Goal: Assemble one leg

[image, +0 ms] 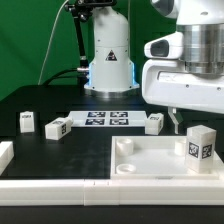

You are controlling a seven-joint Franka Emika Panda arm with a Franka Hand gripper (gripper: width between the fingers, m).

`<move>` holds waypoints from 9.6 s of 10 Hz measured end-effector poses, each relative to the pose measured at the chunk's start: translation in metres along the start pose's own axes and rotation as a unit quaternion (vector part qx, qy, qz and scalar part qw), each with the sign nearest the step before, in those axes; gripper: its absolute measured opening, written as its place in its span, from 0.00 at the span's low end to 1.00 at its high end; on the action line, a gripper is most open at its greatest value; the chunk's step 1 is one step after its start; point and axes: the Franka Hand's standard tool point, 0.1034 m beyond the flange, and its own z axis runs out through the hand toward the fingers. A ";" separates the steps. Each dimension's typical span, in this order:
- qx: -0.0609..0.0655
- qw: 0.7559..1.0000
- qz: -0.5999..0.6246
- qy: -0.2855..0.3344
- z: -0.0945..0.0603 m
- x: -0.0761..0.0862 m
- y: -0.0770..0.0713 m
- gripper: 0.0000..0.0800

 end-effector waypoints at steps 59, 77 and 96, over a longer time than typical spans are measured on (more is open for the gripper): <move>-0.019 0.968 -0.250 0.012 0.005 0.004 0.004 0.36; -0.004 1.000 0.002 -0.005 0.007 0.005 0.007 0.81; -0.006 0.993 -0.115 -0.002 0.008 0.005 0.008 0.36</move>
Offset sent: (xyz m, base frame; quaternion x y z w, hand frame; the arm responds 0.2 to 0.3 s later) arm 0.0030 -0.0001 -0.0019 -0.0019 0.0043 -0.1959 0.9806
